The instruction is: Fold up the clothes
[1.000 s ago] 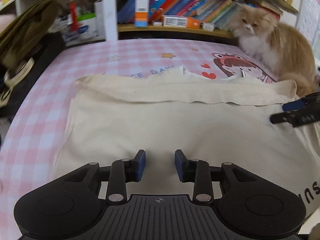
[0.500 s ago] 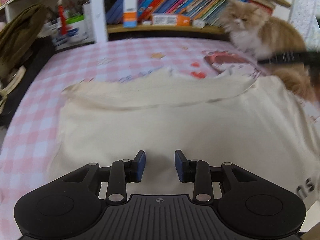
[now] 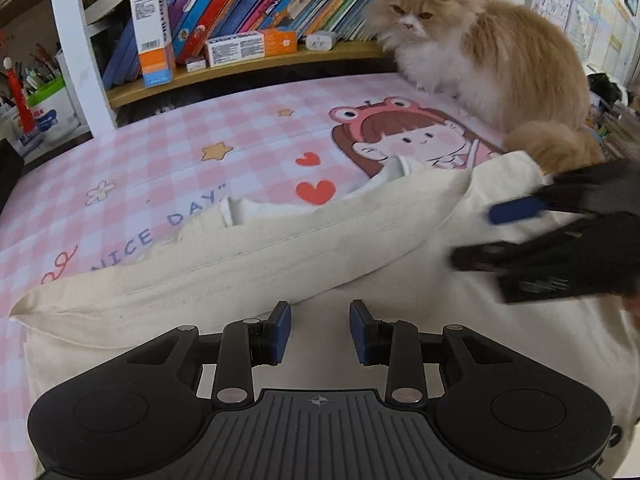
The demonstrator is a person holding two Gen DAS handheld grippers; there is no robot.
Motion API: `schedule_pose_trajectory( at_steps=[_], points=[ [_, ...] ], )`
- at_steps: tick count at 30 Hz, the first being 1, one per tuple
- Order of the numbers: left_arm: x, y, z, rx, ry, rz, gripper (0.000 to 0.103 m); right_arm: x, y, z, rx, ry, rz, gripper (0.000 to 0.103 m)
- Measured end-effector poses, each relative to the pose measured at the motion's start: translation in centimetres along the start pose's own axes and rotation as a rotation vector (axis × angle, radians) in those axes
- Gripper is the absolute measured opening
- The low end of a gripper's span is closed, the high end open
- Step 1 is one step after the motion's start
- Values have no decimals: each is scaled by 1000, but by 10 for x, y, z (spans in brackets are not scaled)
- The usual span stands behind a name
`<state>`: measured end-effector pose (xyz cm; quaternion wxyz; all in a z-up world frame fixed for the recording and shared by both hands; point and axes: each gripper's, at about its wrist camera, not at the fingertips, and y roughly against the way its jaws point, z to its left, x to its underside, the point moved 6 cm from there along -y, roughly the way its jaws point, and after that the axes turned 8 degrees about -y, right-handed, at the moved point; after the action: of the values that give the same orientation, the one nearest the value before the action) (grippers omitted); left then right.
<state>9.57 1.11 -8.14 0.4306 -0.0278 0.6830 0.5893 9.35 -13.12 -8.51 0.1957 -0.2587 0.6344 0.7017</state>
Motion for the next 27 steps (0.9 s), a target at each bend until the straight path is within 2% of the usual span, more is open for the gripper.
schedule_pose_trajectory(
  at_steps=[2,4,7,11,14,16,18,19,21,24,27],
  points=[
    [0,0,-4,15,-16,4,33,-15,-11,6,-19,-2,2,58],
    [0,-2,-7,14,-24,18,33,-37,-22,5,-44,-48,-31,57],
    [-4,-8,-1,16,2,17,33,-69,-25,-17,-60,-241,-97,56],
    [-14,-19,24,14,74,13,33,-76,-4,-28,-79,-263,-143,56],
    [-18,-21,76,-45,175,2,33,-57,17,-33,-36,-153,-160,57],
    [-10,-10,120,-132,281,-9,33,-38,27,-48,31,-101,-156,56],
    [1,3,164,-222,391,-20,33,-22,34,-71,88,-114,-145,55],
    [9,12,176,-237,425,-28,33,-17,36,-84,99,-149,-136,54],
    [27,30,197,-258,488,-43,33,-6,40,-109,122,-220,-119,51],
    [49,46,200,-282,484,-19,33,3,41,-135,120,-312,-97,49],
    [66,57,196,-299,482,-8,33,2,28,-142,119,-351,-66,48]
  ],
)
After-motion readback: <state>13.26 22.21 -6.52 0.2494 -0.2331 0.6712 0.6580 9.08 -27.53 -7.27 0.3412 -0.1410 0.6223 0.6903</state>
